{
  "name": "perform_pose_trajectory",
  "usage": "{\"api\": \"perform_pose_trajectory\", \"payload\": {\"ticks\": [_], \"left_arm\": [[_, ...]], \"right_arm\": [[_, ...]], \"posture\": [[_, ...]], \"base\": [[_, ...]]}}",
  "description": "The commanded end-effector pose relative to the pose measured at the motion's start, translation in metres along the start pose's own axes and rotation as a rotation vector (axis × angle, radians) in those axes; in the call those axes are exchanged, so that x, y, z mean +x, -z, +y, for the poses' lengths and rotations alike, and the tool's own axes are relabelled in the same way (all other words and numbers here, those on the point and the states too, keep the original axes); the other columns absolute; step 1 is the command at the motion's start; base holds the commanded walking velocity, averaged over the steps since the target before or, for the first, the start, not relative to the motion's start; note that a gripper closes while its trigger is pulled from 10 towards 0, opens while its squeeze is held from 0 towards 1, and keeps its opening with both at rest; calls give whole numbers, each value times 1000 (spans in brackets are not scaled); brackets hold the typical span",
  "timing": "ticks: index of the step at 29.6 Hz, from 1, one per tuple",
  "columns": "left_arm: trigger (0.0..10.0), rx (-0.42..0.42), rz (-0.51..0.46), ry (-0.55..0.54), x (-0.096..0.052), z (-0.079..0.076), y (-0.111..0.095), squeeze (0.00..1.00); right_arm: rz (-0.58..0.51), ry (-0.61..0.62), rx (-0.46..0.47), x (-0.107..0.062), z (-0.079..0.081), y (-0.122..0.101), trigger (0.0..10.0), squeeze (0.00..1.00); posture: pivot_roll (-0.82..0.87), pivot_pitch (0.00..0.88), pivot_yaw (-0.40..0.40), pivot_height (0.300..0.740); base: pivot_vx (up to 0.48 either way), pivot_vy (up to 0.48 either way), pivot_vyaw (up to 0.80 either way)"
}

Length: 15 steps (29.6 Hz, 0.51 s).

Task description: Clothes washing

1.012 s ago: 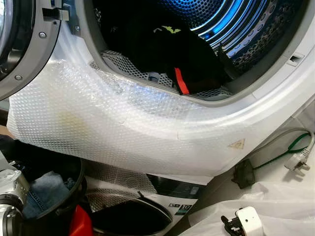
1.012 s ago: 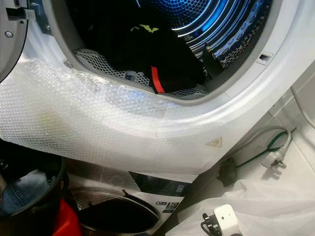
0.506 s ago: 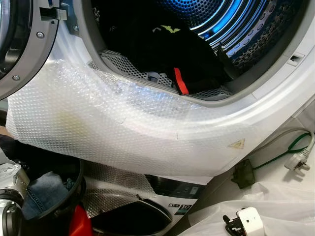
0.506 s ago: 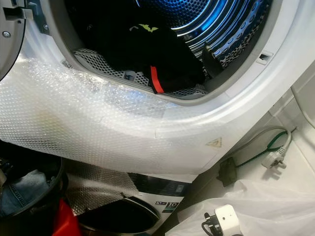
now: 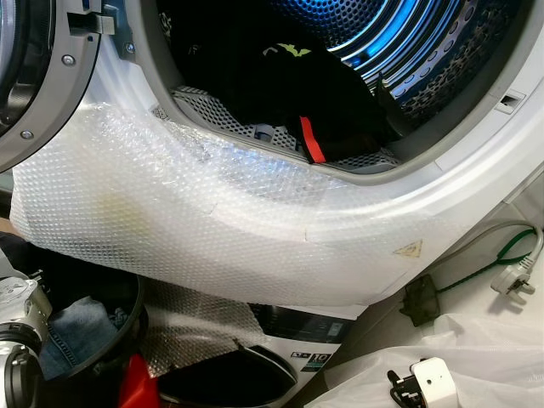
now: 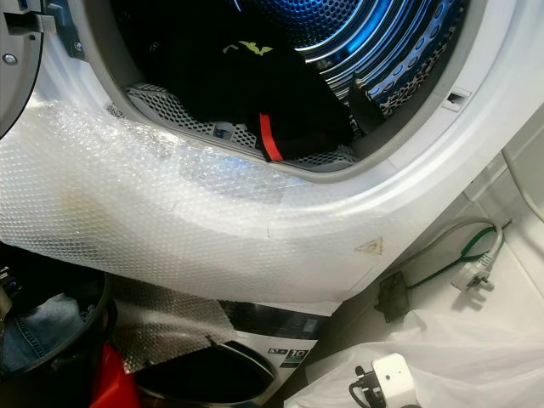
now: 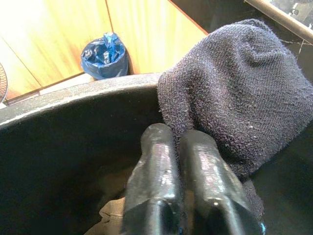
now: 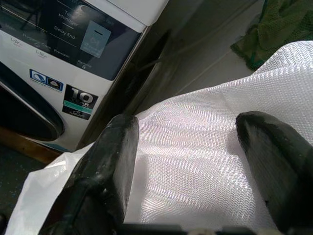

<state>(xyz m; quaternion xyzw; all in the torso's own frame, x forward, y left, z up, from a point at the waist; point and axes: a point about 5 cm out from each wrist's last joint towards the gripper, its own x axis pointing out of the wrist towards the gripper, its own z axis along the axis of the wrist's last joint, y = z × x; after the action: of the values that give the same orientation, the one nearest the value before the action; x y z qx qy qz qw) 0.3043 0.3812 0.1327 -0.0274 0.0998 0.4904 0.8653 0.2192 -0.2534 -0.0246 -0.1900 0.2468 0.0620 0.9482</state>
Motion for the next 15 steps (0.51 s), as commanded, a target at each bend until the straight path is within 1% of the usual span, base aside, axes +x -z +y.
{"api": "perform_pose_trajectory", "payload": {"ticks": [1,4,5,6,7,8,9,10,11,12,13,15], "left_arm": [[0,-7,-16,17,-1,-6,-5,0],[0,-3,-34,30,-2,-9,-7,0],[1176,-4,-38,33,-3,-10,-7,0],[1176,-6,-40,34,-3,-11,-6,0],[8157,-5,-40,49,-6,-16,-2,0],[10000,-4,-41,58,-8,-19,0,0],[10000,2,-47,80,-13,-25,6,0],[10000,7,-57,101,-18,-30,12,318],[10000,11,-70,121,-22,-35,17,1000],[10000,13,-79,133,-25,-38,19,1000],[10000,25,-109,149,-31,-41,25,1000],[10000,25,-131,144,-36,-40,30,1000]], "right_arm": [[20,27,-19,-4,-8,4,10000,0],[22,23,-16,-3,-6,5,10000,0],[23,22,-14,-3,-5,5,10000,0],[23,21,-13,-3,-4,5,10000,0],[25,20,-8,-2,-2,4,10000,0],[25,19,-4,-2,-1,4,10000,0],[26,19,2,-1,2,4,10000,0],[27,16,7,0,4,3,10000,0],[27,13,10,1,6,3,10000,0],[27,10,12,2,8,2,10000,0],[30,1,16,4,12,1,10000,0],[30,-8,18,5,17,0,10000,0]], "posture": [[-212,0,-266,740],[-209,0,-261,740],[-201,1,-258,740],[-201,1,-258,740],[-195,0,-250,740],[-193,0,-247,740],[-180,0,-236,740],[-176,0,-233,740],[-171,0,-232,740],[-159,0,-229,740],[-147,2,-223,740],[-133,2,-216,740]], "base": [[0,0,0],[0,0,0],[0,0,0],[0,0,0],[0,0,0],[0,0,0],[0,0,0],[0,0,0],[0,0,0],[0,0,0],[0,0,0],[0,0,0]]}}
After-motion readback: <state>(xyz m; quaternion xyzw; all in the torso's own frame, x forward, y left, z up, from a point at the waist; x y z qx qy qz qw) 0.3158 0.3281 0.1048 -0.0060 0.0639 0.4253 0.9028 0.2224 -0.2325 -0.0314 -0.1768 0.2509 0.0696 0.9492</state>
